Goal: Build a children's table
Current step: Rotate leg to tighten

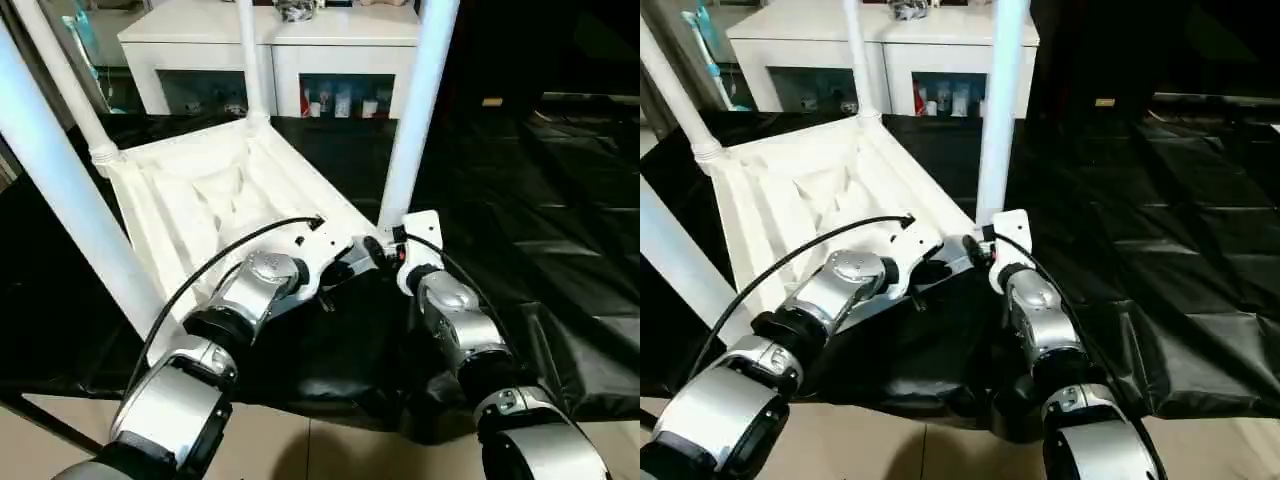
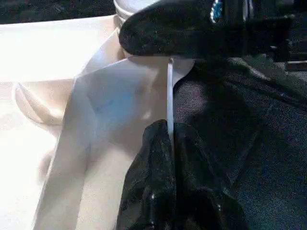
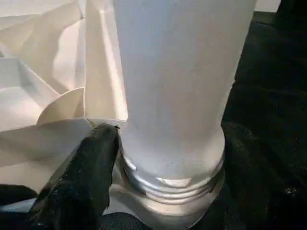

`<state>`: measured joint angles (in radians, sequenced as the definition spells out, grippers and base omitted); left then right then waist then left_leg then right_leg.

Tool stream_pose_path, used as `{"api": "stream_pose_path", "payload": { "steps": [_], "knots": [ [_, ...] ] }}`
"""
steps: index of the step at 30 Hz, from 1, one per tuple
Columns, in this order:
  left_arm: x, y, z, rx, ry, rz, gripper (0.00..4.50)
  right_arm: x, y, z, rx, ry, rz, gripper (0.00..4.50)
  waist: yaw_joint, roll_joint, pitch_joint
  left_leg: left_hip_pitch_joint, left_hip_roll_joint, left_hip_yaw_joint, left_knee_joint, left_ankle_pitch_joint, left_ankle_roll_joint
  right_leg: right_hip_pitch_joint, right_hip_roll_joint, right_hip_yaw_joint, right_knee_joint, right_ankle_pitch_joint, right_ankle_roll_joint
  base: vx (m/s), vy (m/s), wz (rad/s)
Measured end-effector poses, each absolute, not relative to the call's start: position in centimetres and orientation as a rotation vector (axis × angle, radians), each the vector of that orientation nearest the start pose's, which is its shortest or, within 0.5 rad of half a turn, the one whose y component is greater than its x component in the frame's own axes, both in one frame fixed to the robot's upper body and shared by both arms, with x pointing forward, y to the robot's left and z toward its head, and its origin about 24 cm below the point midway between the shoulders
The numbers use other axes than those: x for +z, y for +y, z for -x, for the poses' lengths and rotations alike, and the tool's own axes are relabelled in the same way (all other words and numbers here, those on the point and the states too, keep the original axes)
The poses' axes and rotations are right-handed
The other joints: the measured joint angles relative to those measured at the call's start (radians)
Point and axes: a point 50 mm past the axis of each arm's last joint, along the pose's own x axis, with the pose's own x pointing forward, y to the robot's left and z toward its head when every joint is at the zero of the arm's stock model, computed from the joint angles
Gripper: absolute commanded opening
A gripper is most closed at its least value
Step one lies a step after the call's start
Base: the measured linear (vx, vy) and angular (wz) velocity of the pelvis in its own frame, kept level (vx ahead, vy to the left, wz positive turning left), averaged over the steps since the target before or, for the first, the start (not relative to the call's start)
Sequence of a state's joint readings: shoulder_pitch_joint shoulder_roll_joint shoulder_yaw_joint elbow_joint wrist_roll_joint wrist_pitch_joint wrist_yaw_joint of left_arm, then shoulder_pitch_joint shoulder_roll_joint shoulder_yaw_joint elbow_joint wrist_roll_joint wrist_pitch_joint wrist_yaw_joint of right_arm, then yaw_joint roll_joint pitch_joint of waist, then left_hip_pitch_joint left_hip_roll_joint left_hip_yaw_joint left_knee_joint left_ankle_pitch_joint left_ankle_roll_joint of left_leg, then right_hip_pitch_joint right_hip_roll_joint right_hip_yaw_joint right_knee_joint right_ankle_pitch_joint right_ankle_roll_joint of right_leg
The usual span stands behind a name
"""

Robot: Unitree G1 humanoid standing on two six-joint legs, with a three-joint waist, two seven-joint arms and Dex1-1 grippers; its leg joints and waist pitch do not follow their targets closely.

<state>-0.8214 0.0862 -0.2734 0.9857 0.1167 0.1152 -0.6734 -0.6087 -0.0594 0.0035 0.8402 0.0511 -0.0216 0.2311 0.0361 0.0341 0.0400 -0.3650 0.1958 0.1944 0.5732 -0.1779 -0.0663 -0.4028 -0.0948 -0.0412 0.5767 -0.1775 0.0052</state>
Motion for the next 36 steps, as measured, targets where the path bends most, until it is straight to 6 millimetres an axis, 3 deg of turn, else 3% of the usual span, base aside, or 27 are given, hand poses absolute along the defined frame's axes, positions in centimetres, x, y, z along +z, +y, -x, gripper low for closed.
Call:
{"api": "stream_pose_path", "payload": {
  "steps": [3,5,7,11,13,25,31,34,36],
  "knots": [
    [4.3,6.7,-35.3,-0.964,0.427,-0.422,0.0,2.6,-12.5,-34.5,0.382,0.23,0.059,3.99,0.002,0.0,0.0,0.0,0.0,0.0,-0.002,0.0,0.0,0.0,0.0,0.0,0.0,0.0,-0.001,0.0,0.0,0.0],
    [4.4,6.9,-35.2,-0.988,0.421,-0.436,0.0,2.6,-13.0,-34.3,0.418,0.227,0.077,3.99,0.003,0.0,0.0,-0.001,0.0,0.0,-0.002,0.0,0.0,-0.001,0.0,0.0,0.0,0.006,-0.002,0.0,0.0,0.0],
    [4.5,7.2,-35.0,-1.027,0.409,-0.448,0.0,2.8,-14.3,-33.9,0.491,0.219,0.116,4.33,0.008,0.001,0.0,-0.001,0.0,0.0,-0.002,0.0,0.0,-0.001,0.0,0.0,0.0,0.012,-0.005,0.0,0.0,0.0],
    [4.8,9.0,-34.4,-1.109,0.394,-0.46,0.0,4.0,-17.3,-32.7,0.691,0.2,0.186,4.48,0.015,0.003,0.0,-0.003,0.002,0.0,-0.005,0.0,0.0,-0.001,0.002,-0.001,0.001,0.013,-0.003,0.016,-0.004,0.0],
    [4.8,9.8,-34.1,-1.15,0.388,-0.469,0.0,4.2,-17.9,-32.1,0.758,0.202,0.195,4.48,0.016,0.004,0.0,-0.003,0.005,0.001,-0.005,0.0,0.0,-0.001,0.004,-0.002,0.001,0.011,0.001,0.0,0.0,0.0],
    [5.0,11.8,-31.7,-1.339,0.387,-0.478,0.0,5.0,-17.6,-30.6,1.038,0.199,0.213,4.48,0.049,0.007,0.001,-0.007,0.008,0.006,0.0,0.001,0.003,-0.004,0.003,-0.004,0.002,0.006,-0.002,0.0,0.0,0.0],
    [5.0,11.8,-31.4,-1.365,0.395,-0.471,0.0,4.8,-17.1,-30.5,1.078,0.211,0.215,4.48,0.055,0.007,0.001,-0.007,0.008,0.006,0.001,0.001,0.001,-0.004,0.003,-0.004,0.003,0.006,-0.002,0.0,0.0,0.0],
    [5.0,11.8,-31.4,-1.365,0.398,-0.468,0.0,4.7,-17.0,-30.5,1.086,0.215,0.213,4.32,0.054,0.007,0.001,-0.007,0.008,0.006,0.002,0.001,0.001,-0.004,0.003,-0.004,0.003,0.006,-0.002,0.0,0.0,0.0],
    [5.0,11.7,-31.4,-1.366,0.399,-0.468,0.0,4.7,-17.0,-30.5,1.095,0.217,0.212,3.98,0.054,0.007,0.001,-0.007,0.008,0.006,0.002,0.001,0.002,-0.004,0.003,-0.004,0.003,0.006,-0.002,0.0,0.0,0.0]
  ]
}}
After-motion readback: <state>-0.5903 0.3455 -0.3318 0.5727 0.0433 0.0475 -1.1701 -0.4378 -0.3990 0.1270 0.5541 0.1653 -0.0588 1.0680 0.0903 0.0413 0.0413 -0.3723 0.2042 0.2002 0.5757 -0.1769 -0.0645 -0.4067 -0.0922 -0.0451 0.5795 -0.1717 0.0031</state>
